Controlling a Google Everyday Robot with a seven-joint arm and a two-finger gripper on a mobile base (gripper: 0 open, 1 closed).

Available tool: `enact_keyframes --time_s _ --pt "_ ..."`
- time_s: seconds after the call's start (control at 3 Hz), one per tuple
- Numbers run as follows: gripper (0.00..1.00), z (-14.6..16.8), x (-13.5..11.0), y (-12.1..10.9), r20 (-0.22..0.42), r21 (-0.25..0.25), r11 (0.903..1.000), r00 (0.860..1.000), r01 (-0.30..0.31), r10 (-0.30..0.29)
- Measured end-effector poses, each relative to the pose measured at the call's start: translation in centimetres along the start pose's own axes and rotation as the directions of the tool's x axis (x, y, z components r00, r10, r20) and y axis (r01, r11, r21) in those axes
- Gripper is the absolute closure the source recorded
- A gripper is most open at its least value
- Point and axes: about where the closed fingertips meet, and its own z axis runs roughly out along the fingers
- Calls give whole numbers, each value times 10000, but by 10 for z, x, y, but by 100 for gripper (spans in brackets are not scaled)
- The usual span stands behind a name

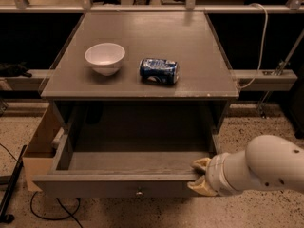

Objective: Open top drawer

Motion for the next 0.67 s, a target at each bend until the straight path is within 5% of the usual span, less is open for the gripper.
enact_keyframes --time_s 0.33,0.67 --pt "100 -2 -1 0 0 -7 10000 10000 3 -3" --pt "82 -2 -1 0 0 -7 10000 10000 3 -3"
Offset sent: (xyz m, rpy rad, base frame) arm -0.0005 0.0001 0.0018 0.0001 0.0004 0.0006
